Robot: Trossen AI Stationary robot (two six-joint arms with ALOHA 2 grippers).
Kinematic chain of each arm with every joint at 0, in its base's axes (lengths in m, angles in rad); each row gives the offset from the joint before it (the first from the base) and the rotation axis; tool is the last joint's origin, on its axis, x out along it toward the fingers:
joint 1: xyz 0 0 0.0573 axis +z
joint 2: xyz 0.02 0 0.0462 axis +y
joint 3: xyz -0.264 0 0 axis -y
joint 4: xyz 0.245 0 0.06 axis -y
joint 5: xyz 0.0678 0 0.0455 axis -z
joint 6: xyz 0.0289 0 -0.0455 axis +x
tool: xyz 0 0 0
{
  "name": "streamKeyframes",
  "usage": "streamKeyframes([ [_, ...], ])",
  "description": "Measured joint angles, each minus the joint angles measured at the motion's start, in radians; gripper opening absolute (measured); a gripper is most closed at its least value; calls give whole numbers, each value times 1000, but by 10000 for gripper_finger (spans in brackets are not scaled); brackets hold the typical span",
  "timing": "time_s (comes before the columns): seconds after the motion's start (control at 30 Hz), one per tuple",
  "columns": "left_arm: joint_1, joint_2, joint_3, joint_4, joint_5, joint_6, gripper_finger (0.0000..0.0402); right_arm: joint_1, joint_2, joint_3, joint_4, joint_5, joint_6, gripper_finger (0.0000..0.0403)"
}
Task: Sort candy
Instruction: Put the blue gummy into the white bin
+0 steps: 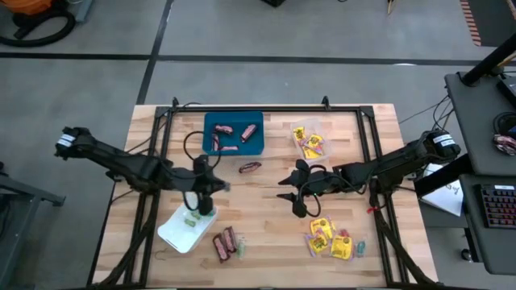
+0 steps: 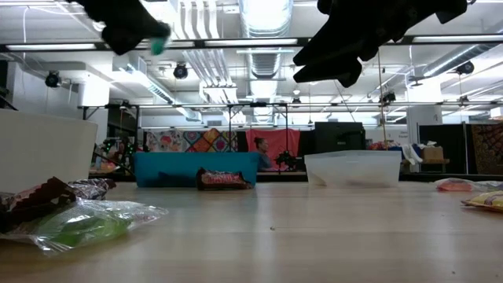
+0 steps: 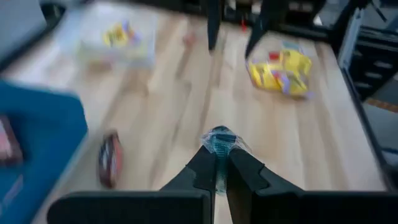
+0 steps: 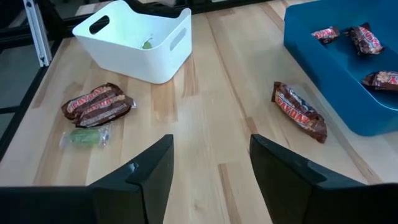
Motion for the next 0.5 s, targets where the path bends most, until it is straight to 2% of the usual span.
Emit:
streamKeyframes([
  [0.23, -25, -77, 0, -256, 126, -240, 2, 0, 0, 0, 0, 0, -3, 201],
  [0.5, -50, -19, 0, -463, 370, -445, 2, 0, 0, 0, -2, 0, -4, 201],
])
